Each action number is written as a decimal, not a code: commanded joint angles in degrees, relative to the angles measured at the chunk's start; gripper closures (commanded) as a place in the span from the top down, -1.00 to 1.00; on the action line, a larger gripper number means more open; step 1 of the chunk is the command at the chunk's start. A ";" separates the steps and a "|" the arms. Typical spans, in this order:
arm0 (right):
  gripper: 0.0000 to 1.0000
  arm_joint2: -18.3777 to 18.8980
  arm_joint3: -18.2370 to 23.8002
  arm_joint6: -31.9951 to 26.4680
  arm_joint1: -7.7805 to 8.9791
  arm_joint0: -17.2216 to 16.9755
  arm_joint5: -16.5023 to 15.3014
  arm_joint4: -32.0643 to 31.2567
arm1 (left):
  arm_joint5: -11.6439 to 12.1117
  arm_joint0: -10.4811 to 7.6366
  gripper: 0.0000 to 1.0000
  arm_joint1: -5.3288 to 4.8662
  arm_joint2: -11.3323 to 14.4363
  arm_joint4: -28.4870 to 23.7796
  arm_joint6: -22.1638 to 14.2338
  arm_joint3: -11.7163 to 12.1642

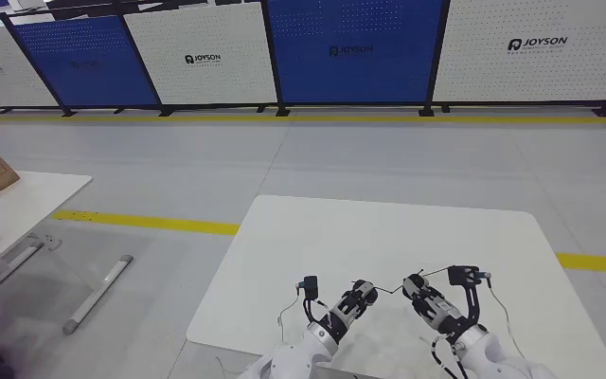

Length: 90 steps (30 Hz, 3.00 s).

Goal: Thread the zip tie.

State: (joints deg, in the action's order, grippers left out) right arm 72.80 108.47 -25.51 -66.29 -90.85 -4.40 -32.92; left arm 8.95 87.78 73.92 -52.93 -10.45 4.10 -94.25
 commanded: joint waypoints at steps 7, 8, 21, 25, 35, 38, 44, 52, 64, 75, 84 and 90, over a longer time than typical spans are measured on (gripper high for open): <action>-1.00 -0.33 -0.23 0.00 -0.03 0.30 0.10 -0.14 | 0.00 0.00 -1.00 0.00 0.00 0.00 0.00 0.00; -1.00 -0.35 -0.21 -0.01 -0.03 0.31 0.04 -0.17 | 0.00 0.00 -1.00 0.00 0.00 0.00 0.00 0.00; -1.00 -1.16 -0.19 -0.42 -0.05 0.52 0.03 -0.98 | 0.00 0.00 -1.00 0.00 0.00 0.00 0.00 0.00; -1.00 -1.04 0.15 -0.43 0.00 0.21 0.07 -1.34 | 0.00 0.00 -1.00 0.00 0.00 0.00 0.00 0.00; -1.00 -0.43 0.58 -0.19 0.16 -0.88 -0.14 -1.63 | 0.00 0.00 -1.00 0.00 0.00 0.00 0.00 0.00; -1.00 -0.30 0.59 -0.11 0.18 -1.03 -0.16 -1.57 | 0.00 0.00 -1.00 0.00 0.00 0.00 0.00 0.00; -1.00 0.51 0.92 0.83 0.23 -1.51 -0.26 -0.81 | 0.00 0.00 -1.00 0.00 0.00 0.00 0.00 0.00; -1.00 1.85 1.60 1.80 0.39 -2.81 -1.28 0.27 | 0.00 0.00 -1.00 0.00 0.00 0.00 0.00 0.00; -1.00 0.60 1.31 0.87 0.26 -1.46 -0.53 -0.35 | 0.00 0.00 -1.00 0.00 0.00 0.00 0.00 0.00; -1.00 -0.27 0.86 0.33 0.17 -0.63 0.20 -0.80 | 0.00 0.00 -1.00 0.00 0.00 0.00 0.00 0.00; -1.00 0.01 0.55 0.94 0.14 -0.61 0.32 -0.26 | 0.00 0.00 -1.00 0.00 0.00 0.00 0.00 0.00; -1.00 0.16 0.62 1.01 0.18 -0.85 -0.04 -0.31 | 0.00 0.00 -1.00 0.00 0.00 0.00 0.00 0.00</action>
State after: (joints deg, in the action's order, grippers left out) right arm 72.97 109.05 -24.47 -66.12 -91.67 -4.42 -33.13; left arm 8.95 87.78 73.92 -52.93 -10.45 4.10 -94.25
